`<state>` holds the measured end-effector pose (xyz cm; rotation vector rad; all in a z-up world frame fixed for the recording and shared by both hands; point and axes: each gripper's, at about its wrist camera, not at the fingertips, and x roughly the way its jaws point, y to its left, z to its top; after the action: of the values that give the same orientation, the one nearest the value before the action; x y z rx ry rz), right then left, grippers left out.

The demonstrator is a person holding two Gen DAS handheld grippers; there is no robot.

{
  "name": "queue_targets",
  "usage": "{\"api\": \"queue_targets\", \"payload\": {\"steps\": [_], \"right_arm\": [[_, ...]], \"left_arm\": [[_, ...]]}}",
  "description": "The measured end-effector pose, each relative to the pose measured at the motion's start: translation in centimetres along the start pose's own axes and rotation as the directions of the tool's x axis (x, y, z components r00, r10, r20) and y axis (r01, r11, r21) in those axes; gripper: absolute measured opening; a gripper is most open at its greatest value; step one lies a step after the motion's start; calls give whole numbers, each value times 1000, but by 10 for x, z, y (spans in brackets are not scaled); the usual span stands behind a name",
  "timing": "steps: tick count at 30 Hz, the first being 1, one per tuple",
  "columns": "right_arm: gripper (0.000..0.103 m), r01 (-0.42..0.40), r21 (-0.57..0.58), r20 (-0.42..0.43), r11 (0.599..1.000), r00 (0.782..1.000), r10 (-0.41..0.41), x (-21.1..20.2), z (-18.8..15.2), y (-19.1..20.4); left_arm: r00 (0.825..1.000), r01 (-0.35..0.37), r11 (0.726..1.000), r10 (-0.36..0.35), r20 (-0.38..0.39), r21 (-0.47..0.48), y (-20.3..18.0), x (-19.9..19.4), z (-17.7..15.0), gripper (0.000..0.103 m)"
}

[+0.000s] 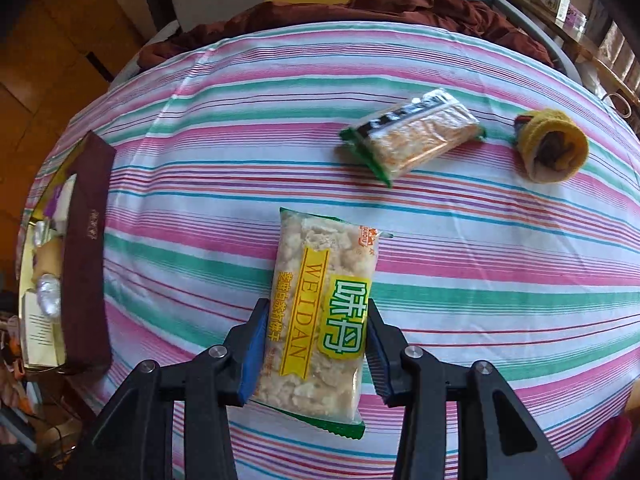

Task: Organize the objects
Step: 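Carry the WEIDAN bag into the gold tray and open the right gripper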

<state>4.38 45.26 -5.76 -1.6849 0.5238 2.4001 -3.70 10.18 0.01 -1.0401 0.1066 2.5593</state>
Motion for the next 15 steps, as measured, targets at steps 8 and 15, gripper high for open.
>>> {"api": "queue_targets", "payload": {"steps": [8, 15], "right_arm": [[44, -98, -141, 81, 985, 991, 110, -16, 2, 70], [44, -168, -316, 129, 934, 967, 218, -34, 8, 136]], "left_arm": [[1000, -10, 1000, 10, 4, -22, 13, -4, -5, 72], [1000, 2, 999, -1, 11, -52, 23, -8, -7, 72]]}}
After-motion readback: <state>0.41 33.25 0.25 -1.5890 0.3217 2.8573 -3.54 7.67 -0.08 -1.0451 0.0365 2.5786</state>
